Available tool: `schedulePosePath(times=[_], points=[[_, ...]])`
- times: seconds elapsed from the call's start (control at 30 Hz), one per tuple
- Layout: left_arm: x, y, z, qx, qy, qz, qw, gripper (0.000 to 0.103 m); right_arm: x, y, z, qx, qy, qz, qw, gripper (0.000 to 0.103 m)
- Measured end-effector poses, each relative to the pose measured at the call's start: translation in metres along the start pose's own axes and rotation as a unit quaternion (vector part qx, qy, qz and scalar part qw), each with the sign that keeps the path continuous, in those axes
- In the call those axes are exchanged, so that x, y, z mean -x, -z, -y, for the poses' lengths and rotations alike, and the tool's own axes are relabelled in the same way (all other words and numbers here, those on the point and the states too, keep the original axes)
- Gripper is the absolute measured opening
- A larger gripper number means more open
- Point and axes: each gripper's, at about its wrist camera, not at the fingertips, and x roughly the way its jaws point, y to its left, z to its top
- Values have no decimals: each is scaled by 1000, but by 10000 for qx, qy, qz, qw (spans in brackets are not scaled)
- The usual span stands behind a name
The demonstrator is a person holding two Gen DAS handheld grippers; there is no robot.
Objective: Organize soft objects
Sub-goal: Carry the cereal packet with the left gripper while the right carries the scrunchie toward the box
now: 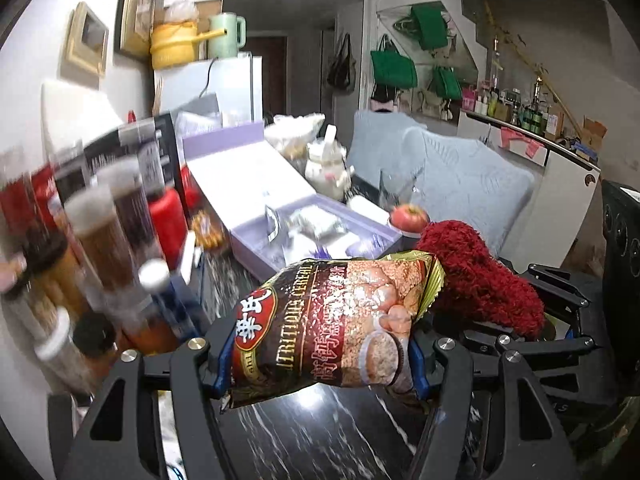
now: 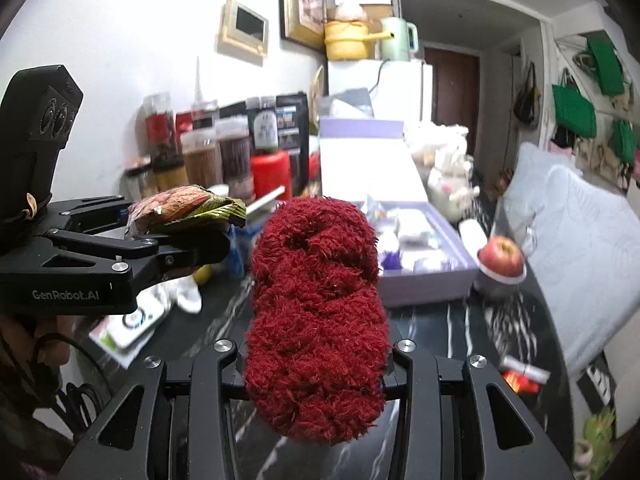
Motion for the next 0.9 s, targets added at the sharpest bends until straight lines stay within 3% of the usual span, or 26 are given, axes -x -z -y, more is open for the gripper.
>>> schedulePosePath(times=[0.53,0.9], points=[[-45,-91,-22,-221,-150,392,9989,64,-38,-91,35,99,74,275,9995,39],[-102,-148,-43,-166,-378,369,9985,64,-87,-155,69,129,137,272,9995,40]])
